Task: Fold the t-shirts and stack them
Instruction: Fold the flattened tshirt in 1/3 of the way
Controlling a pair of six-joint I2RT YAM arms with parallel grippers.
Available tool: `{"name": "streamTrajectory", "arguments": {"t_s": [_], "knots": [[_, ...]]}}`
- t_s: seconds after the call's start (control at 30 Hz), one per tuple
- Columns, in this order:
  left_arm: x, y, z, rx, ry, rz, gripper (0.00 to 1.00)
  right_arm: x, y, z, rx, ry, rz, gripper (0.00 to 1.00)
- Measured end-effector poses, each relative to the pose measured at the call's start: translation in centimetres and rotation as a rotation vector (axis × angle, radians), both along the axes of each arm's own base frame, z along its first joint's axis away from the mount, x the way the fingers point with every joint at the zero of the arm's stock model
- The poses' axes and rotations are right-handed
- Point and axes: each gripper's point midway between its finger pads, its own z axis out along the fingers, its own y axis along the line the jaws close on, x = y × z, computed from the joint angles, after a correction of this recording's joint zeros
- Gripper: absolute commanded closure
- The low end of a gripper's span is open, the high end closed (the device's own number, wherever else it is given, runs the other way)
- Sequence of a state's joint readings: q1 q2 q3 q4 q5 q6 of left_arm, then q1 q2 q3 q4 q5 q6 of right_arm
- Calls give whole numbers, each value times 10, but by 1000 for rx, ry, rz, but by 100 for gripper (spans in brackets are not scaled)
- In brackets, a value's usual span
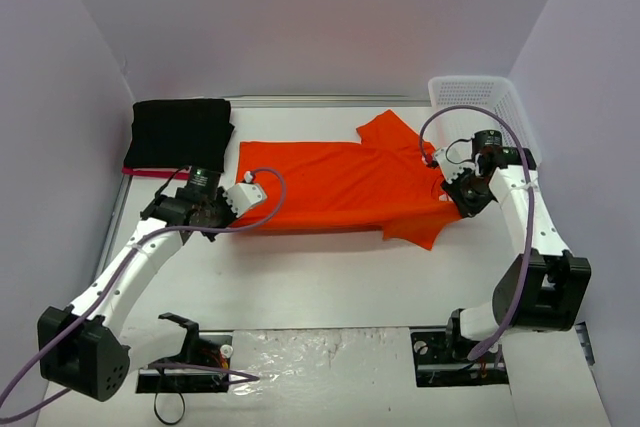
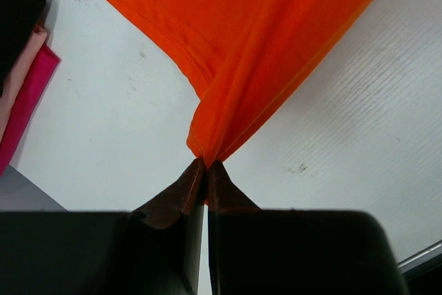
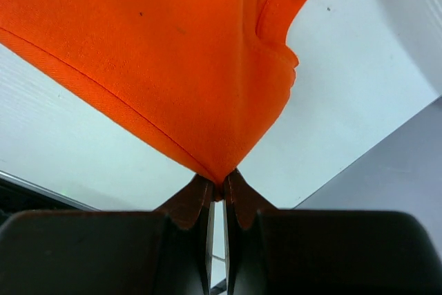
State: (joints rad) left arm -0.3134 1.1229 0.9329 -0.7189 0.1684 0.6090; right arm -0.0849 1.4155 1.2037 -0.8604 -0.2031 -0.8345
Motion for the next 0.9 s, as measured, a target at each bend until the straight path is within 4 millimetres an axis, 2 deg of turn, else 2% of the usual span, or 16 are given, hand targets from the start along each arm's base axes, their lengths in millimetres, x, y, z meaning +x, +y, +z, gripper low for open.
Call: {"name": "streamTrajectory", "arguments": {"t_s": [0.37, 0.63, 0.9], "knots": [[22, 3, -19, 45, 11, 40, 98, 28, 4, -26, 41, 77, -29, 100], [36, 5, -44, 78, 60, 59, 98, 57, 5, -34, 66, 74, -53, 100], [52, 4, -61, 102, 87, 65, 98, 78, 5, -60, 75, 115, -78, 100]]}}
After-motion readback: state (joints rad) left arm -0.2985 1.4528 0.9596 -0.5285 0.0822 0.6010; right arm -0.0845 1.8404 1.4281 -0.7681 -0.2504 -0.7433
